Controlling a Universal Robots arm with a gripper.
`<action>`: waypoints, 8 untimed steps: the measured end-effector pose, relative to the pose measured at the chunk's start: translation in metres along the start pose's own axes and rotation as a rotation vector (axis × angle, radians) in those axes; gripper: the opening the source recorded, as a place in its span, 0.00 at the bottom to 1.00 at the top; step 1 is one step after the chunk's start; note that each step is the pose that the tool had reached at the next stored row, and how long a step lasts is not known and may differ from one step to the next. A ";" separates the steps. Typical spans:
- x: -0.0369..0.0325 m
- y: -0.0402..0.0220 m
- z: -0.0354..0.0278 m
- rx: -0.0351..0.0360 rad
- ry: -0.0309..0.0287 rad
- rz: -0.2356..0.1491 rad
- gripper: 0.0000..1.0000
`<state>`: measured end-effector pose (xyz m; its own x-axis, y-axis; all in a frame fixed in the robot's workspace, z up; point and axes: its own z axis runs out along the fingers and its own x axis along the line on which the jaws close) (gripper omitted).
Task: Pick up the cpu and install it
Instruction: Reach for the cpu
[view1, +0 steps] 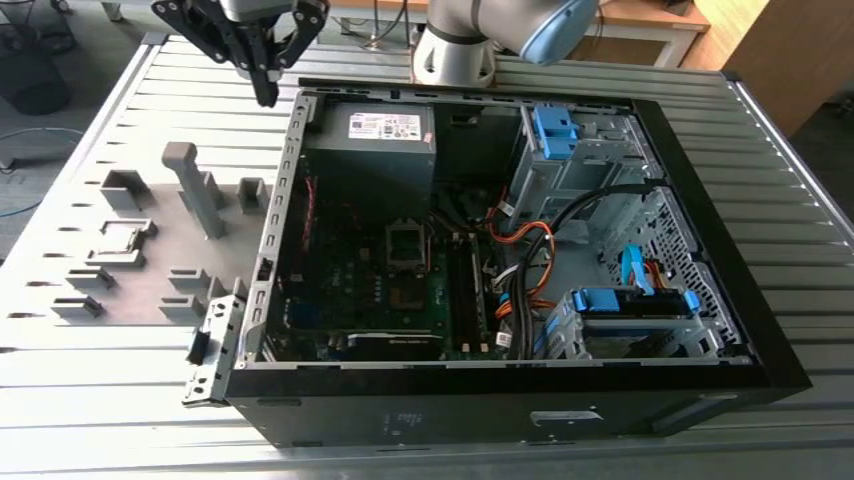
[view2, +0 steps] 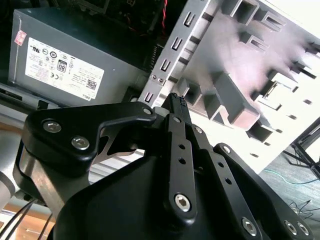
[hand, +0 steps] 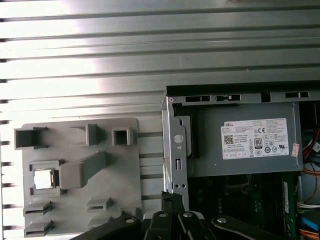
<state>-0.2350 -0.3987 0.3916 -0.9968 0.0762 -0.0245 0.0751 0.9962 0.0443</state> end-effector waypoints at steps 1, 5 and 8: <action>0.0019 -0.0001 0.0001 0.0000 0.0000 0.000 0.11; 0.0098 -0.0001 0.0004 0.0000 0.0000 0.000 0.11; 0.0165 -0.0001 0.0008 -0.0001 0.0000 0.000 0.11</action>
<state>-0.2514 -0.3975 0.3904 -0.9968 0.0762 -0.0245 0.0751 0.9962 0.0444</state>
